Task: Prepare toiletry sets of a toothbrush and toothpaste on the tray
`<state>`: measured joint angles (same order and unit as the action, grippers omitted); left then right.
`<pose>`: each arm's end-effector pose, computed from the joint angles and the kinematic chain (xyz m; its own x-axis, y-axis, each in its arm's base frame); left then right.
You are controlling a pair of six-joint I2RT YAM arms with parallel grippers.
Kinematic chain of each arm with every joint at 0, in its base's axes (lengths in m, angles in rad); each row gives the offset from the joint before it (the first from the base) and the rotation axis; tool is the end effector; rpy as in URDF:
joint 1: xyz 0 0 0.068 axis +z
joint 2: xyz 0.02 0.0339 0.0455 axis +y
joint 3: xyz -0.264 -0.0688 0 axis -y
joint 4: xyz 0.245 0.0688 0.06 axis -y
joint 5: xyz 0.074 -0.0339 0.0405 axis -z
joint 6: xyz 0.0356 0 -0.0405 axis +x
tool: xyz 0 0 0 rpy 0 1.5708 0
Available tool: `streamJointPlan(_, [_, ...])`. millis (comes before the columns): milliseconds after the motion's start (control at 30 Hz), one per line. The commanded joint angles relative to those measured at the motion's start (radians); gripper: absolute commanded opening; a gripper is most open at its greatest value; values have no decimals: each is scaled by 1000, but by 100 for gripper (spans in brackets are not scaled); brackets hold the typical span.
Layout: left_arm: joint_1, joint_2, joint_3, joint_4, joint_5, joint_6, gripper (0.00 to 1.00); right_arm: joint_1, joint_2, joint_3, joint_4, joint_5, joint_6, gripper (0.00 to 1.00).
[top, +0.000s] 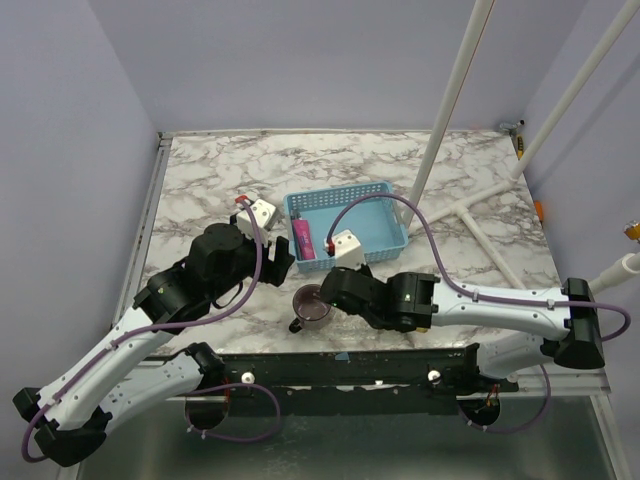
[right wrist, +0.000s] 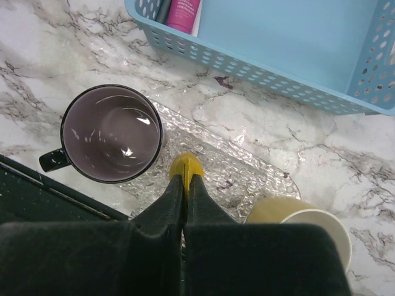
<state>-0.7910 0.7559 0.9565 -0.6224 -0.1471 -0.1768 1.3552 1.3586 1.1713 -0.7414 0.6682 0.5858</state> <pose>0.1132 -0.1070 0.3575 -0.3906 0.1475 -0.9087 0.5492 0.8295 -0.1014 0.0809 0.2662 0.3033 -0.5228 -0.3586 -0.7733 -0.4781 0.8745 -0.0824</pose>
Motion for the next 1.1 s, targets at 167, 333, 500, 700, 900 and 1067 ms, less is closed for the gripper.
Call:
streamJointPlan(167, [6, 6, 2, 4, -16, -6, 73, 4, 7, -62, 71, 41, 33, 1])
streamJointPlan(333, [7, 13, 3, 4, -12, -6, 73, -5, 3, -87, 98, 26, 40, 1])
streamJointPlan(500, [6, 15, 3, 3, -12, -6, 73, -12, 15, -95, 109, 21, 44, 1])
streamJointPlan(700, [6, 14, 2, 3, -12, -7, 73, -31, 12, -101, 121, 21, 59, 1])
streamJointPlan(900, [6, 16, 4, 1, -12, -7, 73, -47, 24, -100, 131, 16, 63, 1])
streamJointPlan(1067, [6, 16, 2, 0, -12, -7, 73, -66, 28, -102, 128, 22, 80, 1])
